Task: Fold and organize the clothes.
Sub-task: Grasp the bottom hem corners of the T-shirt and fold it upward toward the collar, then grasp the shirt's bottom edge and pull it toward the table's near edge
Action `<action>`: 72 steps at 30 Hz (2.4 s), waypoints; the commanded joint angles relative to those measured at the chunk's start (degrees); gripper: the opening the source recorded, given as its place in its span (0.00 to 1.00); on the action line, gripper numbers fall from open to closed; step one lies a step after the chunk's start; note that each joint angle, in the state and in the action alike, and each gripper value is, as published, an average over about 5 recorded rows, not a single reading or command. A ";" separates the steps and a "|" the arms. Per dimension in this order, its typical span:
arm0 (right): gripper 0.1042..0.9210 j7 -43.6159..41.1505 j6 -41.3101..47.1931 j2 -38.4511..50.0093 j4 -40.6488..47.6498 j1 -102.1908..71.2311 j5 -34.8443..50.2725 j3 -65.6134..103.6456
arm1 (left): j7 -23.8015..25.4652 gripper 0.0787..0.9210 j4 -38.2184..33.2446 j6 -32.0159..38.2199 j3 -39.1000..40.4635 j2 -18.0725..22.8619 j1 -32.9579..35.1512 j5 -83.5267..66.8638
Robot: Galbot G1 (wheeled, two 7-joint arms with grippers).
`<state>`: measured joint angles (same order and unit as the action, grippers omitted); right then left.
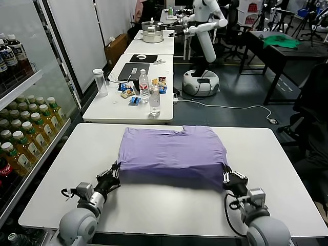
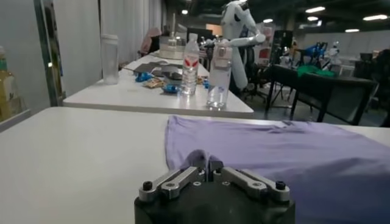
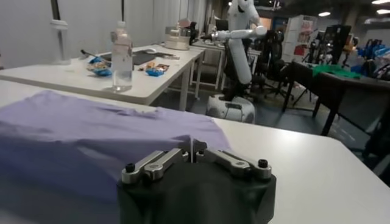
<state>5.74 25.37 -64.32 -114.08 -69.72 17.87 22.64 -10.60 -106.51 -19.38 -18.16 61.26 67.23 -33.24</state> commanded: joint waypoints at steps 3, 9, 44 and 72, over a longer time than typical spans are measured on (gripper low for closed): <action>0.03 0.10 0.55 0.96 8.23 9.60 -0.17 -3.90 | -0.33 0.03 8.86 -0.24 3.33 -0.17 -8.48 1.88; 0.03 -0.78 0.51 0.88 10.91 13.76 -1.86 -5.87 | -0.77 0.03 12.77 -0.66 5.53 1.07 -11.56 5.55; 0.27 -7.96 0.61 2.34 16.79 19.43 -12.58 -11.07 | -2.03 0.09 18.80 -1.73 7.90 5.25 -18.64 10.42; 0.88 -0.95 3.79 -2.13 4.52 -4.28 4.69 6.95 | -6.26 0.87 10.65 -3.87 4.57 6.90 -8.28 9.58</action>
<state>3.86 28.51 -66.01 -108.85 -70.60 17.82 26.30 -16.46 -95.86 -23.16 -13.06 68.02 57.98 -22.78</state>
